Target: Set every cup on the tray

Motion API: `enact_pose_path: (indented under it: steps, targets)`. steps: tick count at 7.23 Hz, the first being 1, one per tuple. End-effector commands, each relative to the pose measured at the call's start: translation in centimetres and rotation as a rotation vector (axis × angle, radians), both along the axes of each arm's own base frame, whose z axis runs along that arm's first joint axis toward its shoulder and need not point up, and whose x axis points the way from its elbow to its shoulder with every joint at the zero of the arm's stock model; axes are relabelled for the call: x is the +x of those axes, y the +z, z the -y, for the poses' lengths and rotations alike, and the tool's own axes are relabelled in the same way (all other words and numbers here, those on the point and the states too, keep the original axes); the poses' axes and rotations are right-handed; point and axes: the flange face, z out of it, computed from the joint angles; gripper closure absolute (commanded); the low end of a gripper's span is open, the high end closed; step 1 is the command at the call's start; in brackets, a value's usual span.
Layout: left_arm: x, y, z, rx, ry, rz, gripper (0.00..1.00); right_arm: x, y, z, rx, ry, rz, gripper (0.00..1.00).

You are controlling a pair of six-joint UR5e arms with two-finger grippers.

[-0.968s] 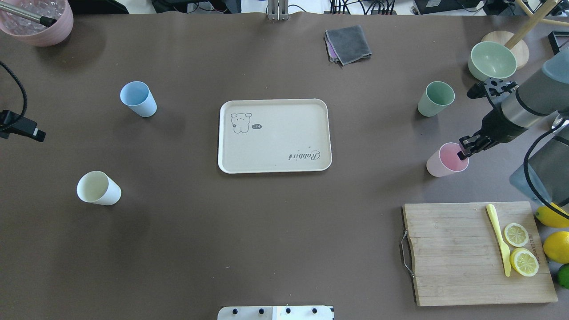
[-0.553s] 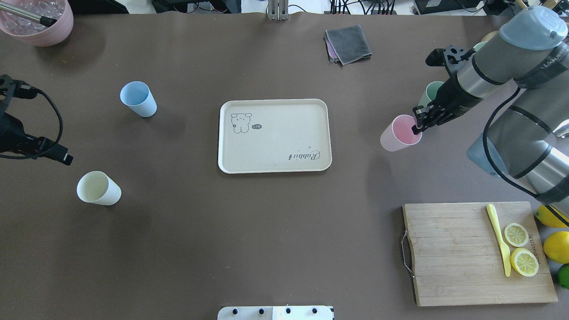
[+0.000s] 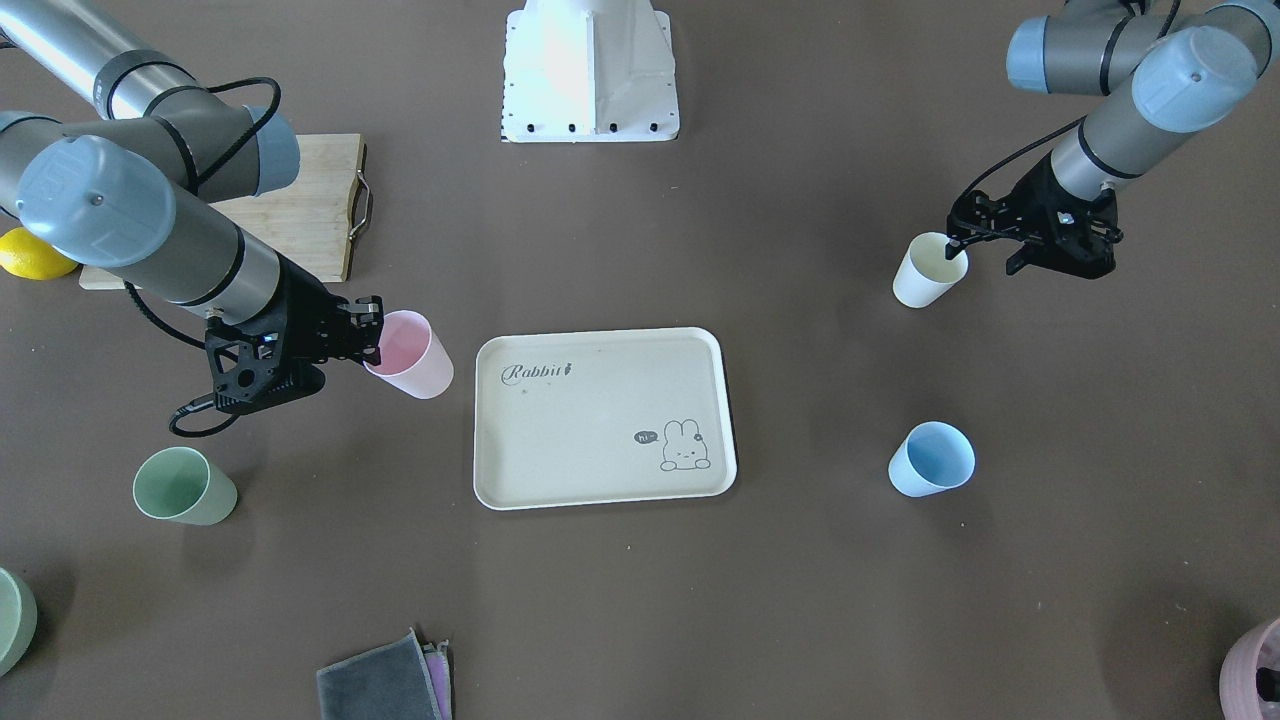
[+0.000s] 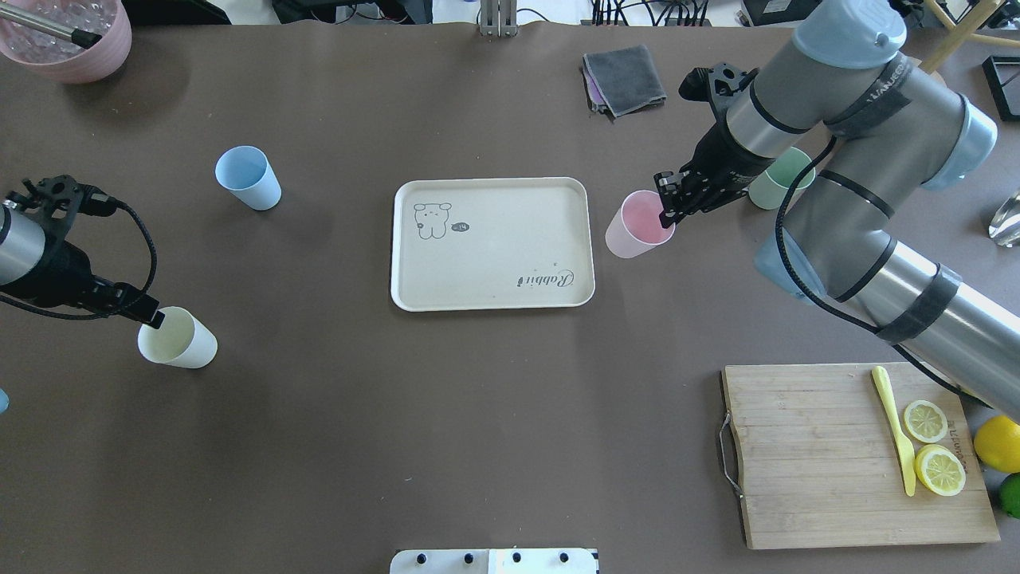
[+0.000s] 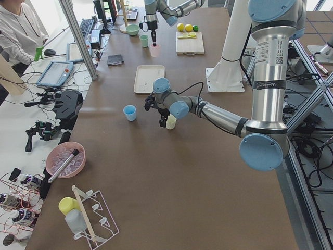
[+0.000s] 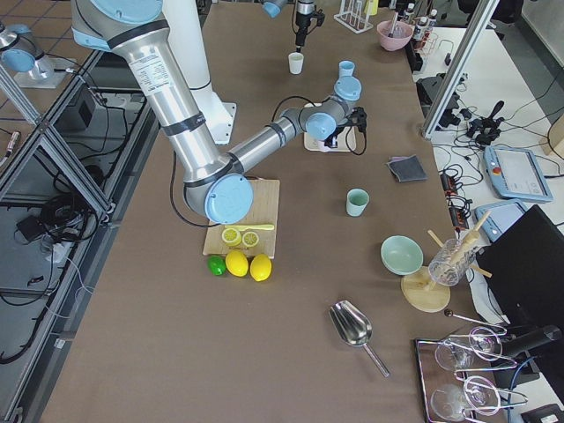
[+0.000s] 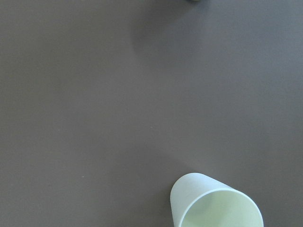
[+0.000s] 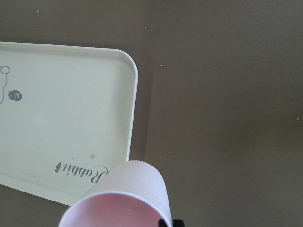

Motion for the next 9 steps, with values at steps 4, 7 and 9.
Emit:
enact_pose_path:
  steps: [4,7,9]
  targets:
    - [2.6,0.7,-0.8,-0.025,0.007,0.025,0.97,-6.2,-0.5,-0.7,0.009,-0.012,-0.049,1.0]
    - [4.7,-5.6,1.4,0.042,0.008,-0.056,1.0,-7.4,-1.8,-1.3,-0.001,-0.011,-0.042,1.0]
    - [8.7,-11.4,5.7,0.012,-0.055,-0.104,1.0,-9.2,-2.3,-2.4,0.012,-0.002,-0.055,1.0]
